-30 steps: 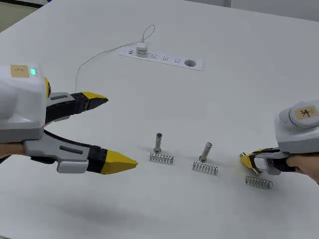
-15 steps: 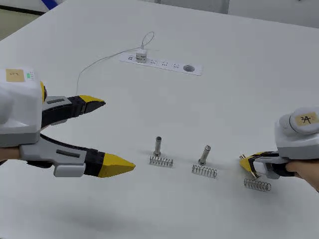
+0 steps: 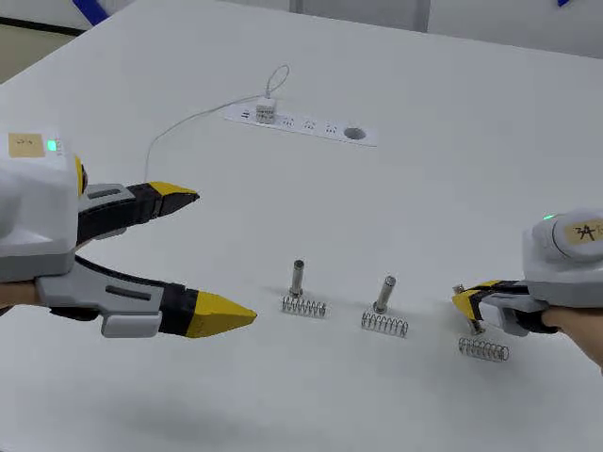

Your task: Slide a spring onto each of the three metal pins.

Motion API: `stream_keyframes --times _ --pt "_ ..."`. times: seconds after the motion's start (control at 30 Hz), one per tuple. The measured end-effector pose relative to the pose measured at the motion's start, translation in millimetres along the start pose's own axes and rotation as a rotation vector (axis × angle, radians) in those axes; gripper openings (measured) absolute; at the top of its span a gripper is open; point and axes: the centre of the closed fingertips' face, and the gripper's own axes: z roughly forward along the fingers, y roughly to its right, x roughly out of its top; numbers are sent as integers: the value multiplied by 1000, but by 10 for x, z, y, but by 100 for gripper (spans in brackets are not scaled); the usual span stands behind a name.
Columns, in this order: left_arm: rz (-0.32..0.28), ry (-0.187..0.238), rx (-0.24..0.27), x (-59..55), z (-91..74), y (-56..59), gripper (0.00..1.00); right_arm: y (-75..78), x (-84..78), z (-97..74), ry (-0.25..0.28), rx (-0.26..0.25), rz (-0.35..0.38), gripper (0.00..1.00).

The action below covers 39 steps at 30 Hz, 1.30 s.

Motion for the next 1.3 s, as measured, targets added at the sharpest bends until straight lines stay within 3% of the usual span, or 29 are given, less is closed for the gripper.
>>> stream_keyframes --times 0.7,1.3 --pt "-1 5 -15 14 34 100 95 62 3 -160 50 -22 5 7" --pt "7 -2 -14 39 -12 161 94 84 -5 -231 169 -16 61 8"
